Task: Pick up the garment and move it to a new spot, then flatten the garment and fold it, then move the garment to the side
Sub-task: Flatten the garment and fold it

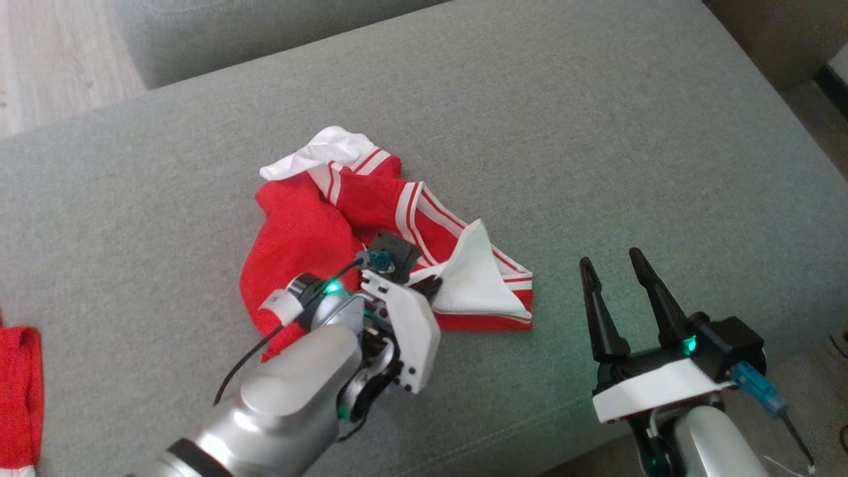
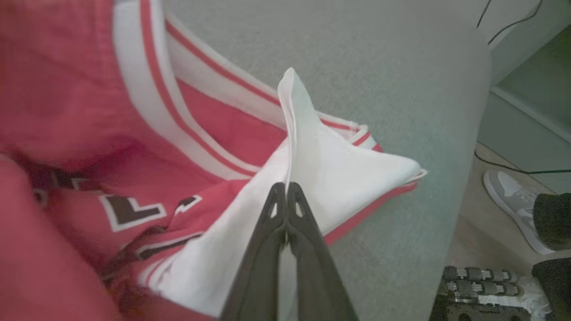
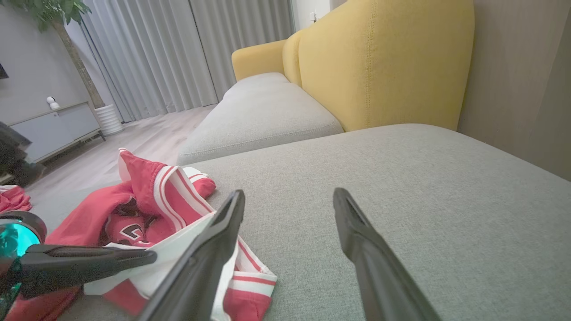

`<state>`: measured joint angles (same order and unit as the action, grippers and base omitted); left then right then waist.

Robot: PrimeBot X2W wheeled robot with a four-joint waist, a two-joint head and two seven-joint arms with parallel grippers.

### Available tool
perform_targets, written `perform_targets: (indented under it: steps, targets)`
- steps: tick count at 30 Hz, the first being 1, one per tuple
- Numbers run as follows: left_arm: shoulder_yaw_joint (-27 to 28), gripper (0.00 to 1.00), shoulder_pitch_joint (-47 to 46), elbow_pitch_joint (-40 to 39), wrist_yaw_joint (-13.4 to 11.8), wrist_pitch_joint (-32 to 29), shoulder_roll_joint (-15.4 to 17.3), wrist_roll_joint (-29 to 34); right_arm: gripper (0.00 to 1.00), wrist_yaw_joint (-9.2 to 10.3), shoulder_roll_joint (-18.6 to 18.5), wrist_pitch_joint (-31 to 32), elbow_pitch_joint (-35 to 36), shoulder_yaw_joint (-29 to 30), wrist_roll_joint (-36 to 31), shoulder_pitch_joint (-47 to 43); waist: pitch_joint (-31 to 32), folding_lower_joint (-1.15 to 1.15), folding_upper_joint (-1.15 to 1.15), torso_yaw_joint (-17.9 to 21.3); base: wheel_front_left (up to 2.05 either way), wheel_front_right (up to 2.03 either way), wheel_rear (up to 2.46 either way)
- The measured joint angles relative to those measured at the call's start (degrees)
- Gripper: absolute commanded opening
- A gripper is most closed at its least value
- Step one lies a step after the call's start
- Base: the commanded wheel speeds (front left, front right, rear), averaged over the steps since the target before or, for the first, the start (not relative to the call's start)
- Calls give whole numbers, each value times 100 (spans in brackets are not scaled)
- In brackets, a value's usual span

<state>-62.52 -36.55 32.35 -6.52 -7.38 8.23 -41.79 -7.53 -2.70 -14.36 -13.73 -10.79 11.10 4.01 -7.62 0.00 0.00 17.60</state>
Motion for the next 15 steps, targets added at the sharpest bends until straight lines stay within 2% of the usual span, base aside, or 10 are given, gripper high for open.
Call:
perform_targets:
  steps: [6, 10, 11, 12, 13, 15]
  targets:
    - [-167, 0, 155, -916, 237, -82, -163, -203, 100, 0, 0, 0, -3, -22, 0, -8, 88, 0, 0, 3, 0, 0, 0]
    - [-407, 0, 533, -1269, 259, -292, -152, -241, 100, 0, 0, 0, -5, -22, -1, -15, 116, 0, 0, 5, 0, 0, 0]
    - [-469, 9, 670, -1352, 257, -345, -145, -285, 100, 0, 0, 0, -5, -22, -1, -16, 124, 0, 0, 4, 0, 0, 0]
    - [-552, 45, 784, -1413, 256, -380, -135, -303, 100, 0, -1, 0, -7, -21, -1, -17, 135, 0, 0, 1, 0, 0, 0]
    - [-615, 100, 884, -1456, 256, -433, -123, -323, 100, 0, 0, 0, -8, -24, -1, -19, 148, 0, 0, 0, 0, 0, 0]
    - [-737, 100, 1004, -1549, 254, -514, -59, -324, 100, 0, 0, 0, -16, -31, -1, -23, 172, 0, 0, 1, 0, 0, 0]
